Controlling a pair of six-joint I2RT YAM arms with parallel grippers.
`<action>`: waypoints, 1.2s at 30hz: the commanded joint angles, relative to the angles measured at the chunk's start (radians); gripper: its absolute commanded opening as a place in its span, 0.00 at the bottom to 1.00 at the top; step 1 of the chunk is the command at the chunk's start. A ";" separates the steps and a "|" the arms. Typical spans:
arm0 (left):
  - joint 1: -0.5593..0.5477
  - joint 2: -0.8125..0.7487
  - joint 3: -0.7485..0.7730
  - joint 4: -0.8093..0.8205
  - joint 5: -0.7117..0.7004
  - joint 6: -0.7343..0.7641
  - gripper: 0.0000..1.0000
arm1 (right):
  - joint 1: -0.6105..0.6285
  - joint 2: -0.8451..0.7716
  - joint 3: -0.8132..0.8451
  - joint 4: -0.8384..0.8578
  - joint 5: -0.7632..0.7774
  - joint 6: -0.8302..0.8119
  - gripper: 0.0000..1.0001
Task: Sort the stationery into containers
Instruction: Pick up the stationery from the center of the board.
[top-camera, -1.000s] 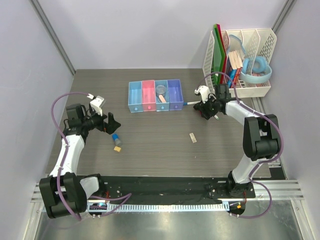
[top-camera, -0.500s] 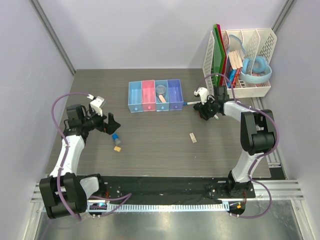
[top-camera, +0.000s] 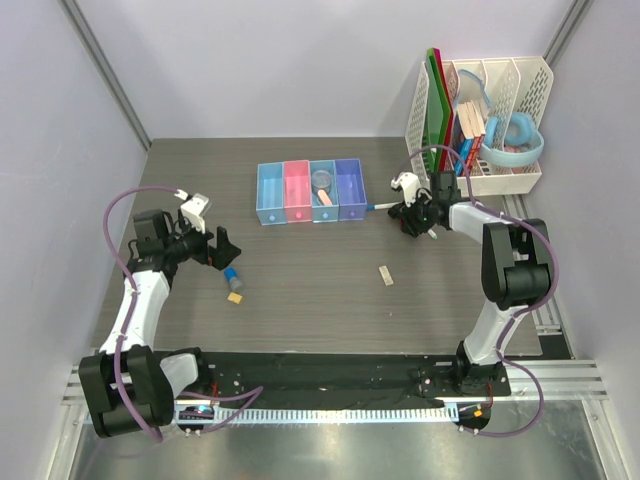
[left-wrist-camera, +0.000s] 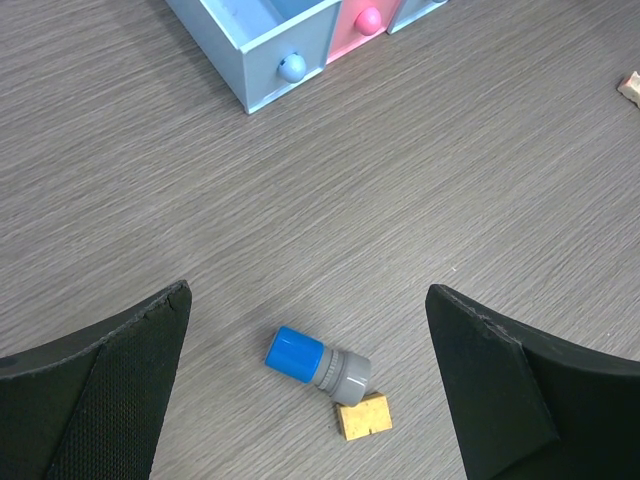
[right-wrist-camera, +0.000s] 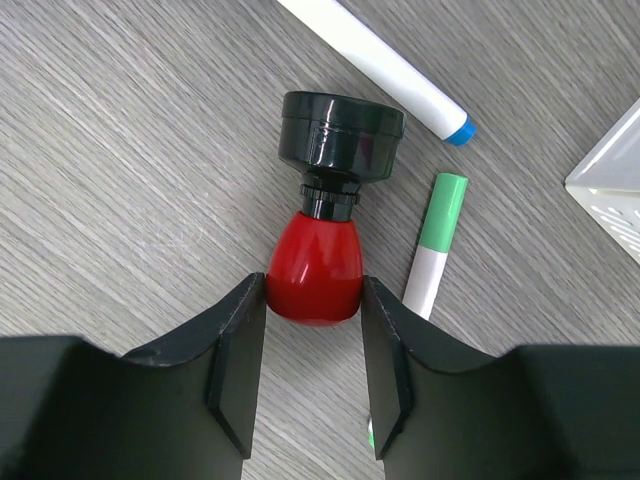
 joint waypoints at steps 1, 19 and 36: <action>-0.001 -0.018 -0.006 0.020 -0.001 0.012 1.00 | -0.003 0.009 0.013 0.039 -0.022 0.017 0.41; -0.002 -0.017 -0.012 0.031 0.015 0.007 1.00 | -0.001 -0.210 -0.007 -0.082 -0.011 0.025 0.37; -0.159 0.035 0.219 -0.081 0.105 0.062 1.00 | 0.287 -0.440 0.034 -0.320 0.012 -0.017 0.36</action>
